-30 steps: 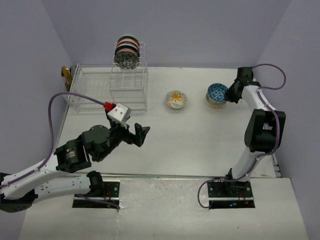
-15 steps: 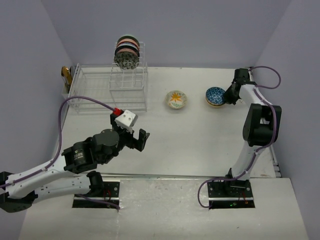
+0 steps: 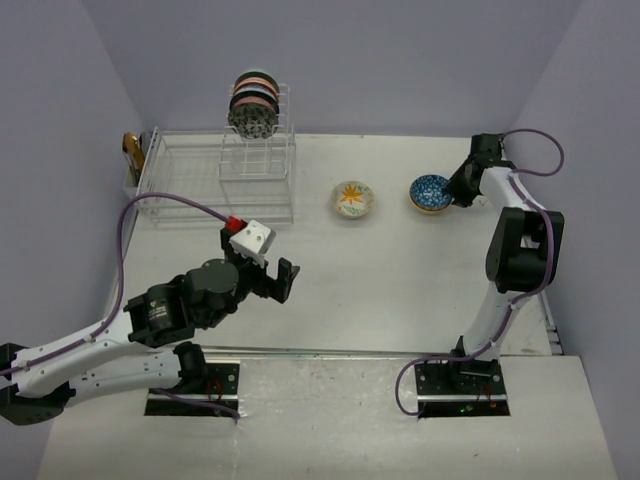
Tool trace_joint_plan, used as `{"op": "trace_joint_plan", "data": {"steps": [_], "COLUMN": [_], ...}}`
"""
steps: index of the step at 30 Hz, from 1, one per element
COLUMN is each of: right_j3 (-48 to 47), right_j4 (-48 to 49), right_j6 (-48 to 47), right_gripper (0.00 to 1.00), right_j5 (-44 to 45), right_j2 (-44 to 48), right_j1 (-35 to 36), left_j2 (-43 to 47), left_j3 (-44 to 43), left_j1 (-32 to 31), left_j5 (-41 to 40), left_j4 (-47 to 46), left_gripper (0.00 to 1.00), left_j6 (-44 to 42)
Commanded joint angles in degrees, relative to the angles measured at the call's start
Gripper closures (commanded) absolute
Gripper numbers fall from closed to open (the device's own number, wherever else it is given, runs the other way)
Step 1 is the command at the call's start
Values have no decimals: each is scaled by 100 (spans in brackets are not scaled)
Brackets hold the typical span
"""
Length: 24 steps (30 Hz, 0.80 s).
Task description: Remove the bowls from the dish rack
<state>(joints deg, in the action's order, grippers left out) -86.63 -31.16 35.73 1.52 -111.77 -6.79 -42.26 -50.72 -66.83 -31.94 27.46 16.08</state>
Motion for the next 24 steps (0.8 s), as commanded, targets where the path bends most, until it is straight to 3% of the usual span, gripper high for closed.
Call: {"op": "trace_joint_plan", "data": {"steps": [1, 6, 11, 18, 20, 24], "right_j3": [-4, 234, 471, 884, 981, 1419], "right_j4": [92, 101, 162, 330, 321, 408], "right_j6": [-39, -48, -22, 13, -4, -127], "right_gripper": [61, 71, 78, 79, 78, 75], "right_j5": [76, 208, 42, -116, -126, -1158], "right_j2": [436, 823, 735, 1611, 2007, 3429], "right_j1": [2, -42, -86, -86, -77, -86], "left_j2": [7, -439, -967, -2092, -2425, -2769], "left_j3": [-17, -491, -1167, -2702, -3039, -3356], "left_j1": [12, 29, 459, 2585, 3163, 4062], "left_j5": [-513, -1681, -1719, 371, 932, 2014], "left_j4": [-215, 66, -109, -523, -601, -1461], "left_gripper": [0, 0, 0, 0, 0, 0], "left_j6": [299, 1178, 1398, 1415, 1818, 2966]}}
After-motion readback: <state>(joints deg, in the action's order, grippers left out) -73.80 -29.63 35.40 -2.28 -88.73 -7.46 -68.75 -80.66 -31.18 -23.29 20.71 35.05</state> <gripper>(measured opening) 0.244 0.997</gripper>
